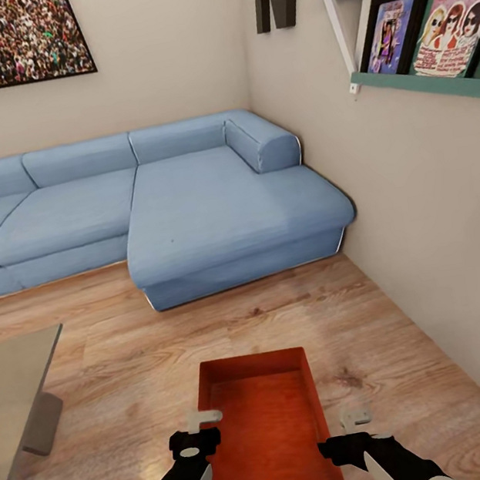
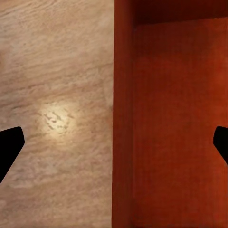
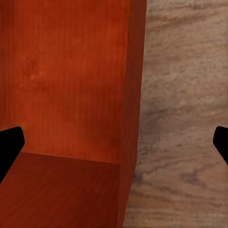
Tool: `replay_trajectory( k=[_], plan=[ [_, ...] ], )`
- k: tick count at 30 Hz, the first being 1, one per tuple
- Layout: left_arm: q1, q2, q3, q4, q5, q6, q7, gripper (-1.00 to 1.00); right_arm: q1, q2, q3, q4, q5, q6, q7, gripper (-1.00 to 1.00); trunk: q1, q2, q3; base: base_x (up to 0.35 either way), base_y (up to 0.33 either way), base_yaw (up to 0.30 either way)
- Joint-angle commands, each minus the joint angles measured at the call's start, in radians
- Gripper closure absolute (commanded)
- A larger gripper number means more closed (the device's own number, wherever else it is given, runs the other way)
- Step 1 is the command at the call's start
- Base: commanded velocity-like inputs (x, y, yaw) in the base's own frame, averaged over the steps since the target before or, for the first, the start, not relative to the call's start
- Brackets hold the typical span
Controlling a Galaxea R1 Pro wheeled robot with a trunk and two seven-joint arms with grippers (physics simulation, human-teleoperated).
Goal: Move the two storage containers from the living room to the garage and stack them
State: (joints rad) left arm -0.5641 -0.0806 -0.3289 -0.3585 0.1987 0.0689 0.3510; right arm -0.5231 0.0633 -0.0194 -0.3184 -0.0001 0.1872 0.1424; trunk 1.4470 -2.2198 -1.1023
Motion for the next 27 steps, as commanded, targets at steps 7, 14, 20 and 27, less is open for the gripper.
replay_trajectory(
  k=[7, 14, 20, 27],
  plan=[
    [0.0, 0.001, -0.009, -0.002, 0.008, 0.005, 0.007, -1.0, 0.0, 0.0, -0.002, -0.002, 0.0, 0.006, 0.003, -1.0, 0.027, -0.05, -0.023, 0.0, 0.0, 0.0],
    [0.0, 0.001, -0.009, -0.002, 0.008, 0.005, 0.007, -1.0, 0.0, 0.0, -0.002, -0.002, 0.0, 0.006, 0.003, -1.0, 0.054, -0.099, -0.045, 0.0, 0.0, 0.0],
    [0.0, 0.002, -0.008, -0.002, 0.008, 0.005, 0.007, -1.0, 0.0, 0.0, -0.002, -0.002, 0.0, 0.006, 0.003, -1.0, 0.077, -0.141, -0.064, 0.0, 0.0, 0.0],
    [0.0, 0.002, -0.007, -0.002, 0.008, 0.005, 0.007, -1.0, 0.0, 0.001, -0.002, -0.002, 0.0, 0.006, 0.003, -1.0, 0.103, -0.19, -0.085, 0.0, 0.0, 0.0]
  ],
)
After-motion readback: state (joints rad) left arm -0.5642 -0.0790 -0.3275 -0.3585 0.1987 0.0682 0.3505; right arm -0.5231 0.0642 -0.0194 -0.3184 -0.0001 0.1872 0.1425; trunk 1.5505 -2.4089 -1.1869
